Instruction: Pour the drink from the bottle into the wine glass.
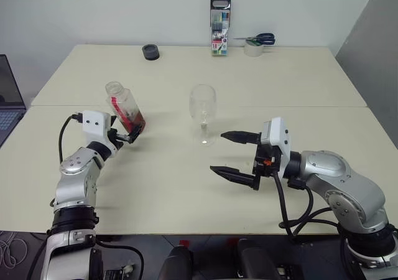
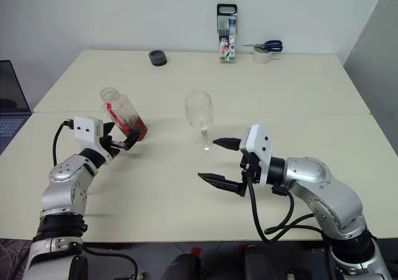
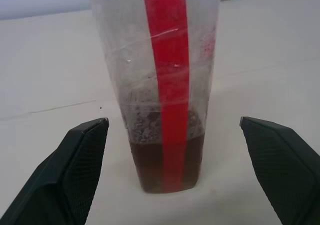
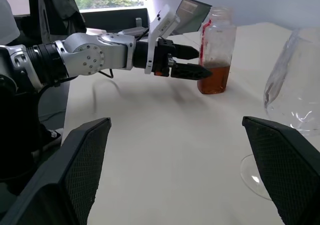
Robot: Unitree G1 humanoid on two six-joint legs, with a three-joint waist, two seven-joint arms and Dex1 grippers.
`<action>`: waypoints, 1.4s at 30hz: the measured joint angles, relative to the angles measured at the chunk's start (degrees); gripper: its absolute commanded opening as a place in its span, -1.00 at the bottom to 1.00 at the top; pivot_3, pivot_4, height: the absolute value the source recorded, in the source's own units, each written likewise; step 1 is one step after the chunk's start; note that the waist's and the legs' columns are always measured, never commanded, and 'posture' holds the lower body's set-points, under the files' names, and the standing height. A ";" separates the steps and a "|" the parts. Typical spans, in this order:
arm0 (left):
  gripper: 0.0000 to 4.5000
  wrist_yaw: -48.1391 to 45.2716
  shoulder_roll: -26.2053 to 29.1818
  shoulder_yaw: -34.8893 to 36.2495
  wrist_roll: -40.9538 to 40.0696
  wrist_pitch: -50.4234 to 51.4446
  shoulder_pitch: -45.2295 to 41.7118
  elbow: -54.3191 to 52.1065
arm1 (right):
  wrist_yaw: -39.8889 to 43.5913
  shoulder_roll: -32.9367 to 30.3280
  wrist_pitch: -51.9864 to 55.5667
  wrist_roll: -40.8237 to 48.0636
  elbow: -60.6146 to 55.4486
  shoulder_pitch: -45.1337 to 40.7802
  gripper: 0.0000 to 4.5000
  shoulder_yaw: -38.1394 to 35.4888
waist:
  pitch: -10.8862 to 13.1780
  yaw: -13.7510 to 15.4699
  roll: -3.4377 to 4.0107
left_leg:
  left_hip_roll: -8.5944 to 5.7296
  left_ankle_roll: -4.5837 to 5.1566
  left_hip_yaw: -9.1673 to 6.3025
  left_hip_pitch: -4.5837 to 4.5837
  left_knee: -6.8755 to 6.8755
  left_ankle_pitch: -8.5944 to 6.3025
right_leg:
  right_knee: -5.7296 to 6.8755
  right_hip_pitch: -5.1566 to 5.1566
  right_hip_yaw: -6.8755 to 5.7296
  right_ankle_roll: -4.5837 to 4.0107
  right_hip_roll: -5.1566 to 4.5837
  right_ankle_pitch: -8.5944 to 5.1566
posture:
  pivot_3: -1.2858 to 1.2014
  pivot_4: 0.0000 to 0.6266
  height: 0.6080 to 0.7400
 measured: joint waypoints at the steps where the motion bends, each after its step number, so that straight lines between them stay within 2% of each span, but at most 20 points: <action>1: 1.00 -0.23 0.05 -0.10 0.15 -0.26 -0.33 0.35 | -0.08 -0.04 0.00 0.02 0.00 0.00 0.99 0.00 | 0.00 0.00 0.00 | -0.01 0.00 0.00 0.00 0.00 0.00 | 0.01 0.00 0.00 0.00 0.00 0.00 | 0.03 -0.52 1.00; 18: 1.00 -0.64 0.29 -1.43 1.32 -2.63 -9.39 9.81 | -0.84 -0.14 -0.44 0.26 0.01 -0.40 0.99 0.42 | -0.01 -0.01 -0.02 | -0.03 0.00 -0.01 -0.03 0.05 0.00 | 0.04 -0.01 -0.02 0.00 0.00 0.00 | 0.03 -0.52 1.00; 21: 0.72 -1.22 0.29 -1.86 1.34 -2.67 -9.92 10.68 | -0.86 -0.14 -0.48 0.10 0.01 -0.40 1.00 0.60 | -0.01 -0.25 -0.02 | -0.02 -0.01 0.00 -0.03 0.05 0.01 | 0.05 -0.03 -0.01 0.00 0.00 0.00 | 0.03 -0.52 1.00; 28: -0.21 -1.32 0.20 -1.88 1.32 -2.52 -9.88 11.19 | -0.89 -0.13 -1.00 -0.21 0.01 -0.38 1.00 0.60 | -0.01 -0.23 -0.02 | -0.04 -0.02 -0.03 -0.04 0.07 0.01 | 0.06 -0.03 -0.01 0.00 -0.01 0.00 | 0.03 -0.52 1.00; 35: -0.24 0.03 -0.75 -1.11 0.33 -0.95 -9.15 9.59 | -0.95 0.18 -1.56 -0.47 0.18 -0.38 1.00 0.67 | -0.02 -0.14 -0.03 | -0.04 -0.02 -0.02 -0.04 0.09 0.01 | 0.08 -0.03 0.00 0.00 -0.01 0.00 | 0.03 -0.52 1.00; 42: -0.24 2.88 -2.32 -2.01 0.32 3.62 -7.46 1.79 | -2.14 1.55 -1.69 -1.18 1.00 -0.99 1.00 0.19 | 0.00 -0.10 -0.07 | -0.04 -0.09 -0.06 -0.09 0.15 0.05 | 0.10 -0.03 -0.02 0.00 -0.02 0.00 | 0.03 -0.52 1.00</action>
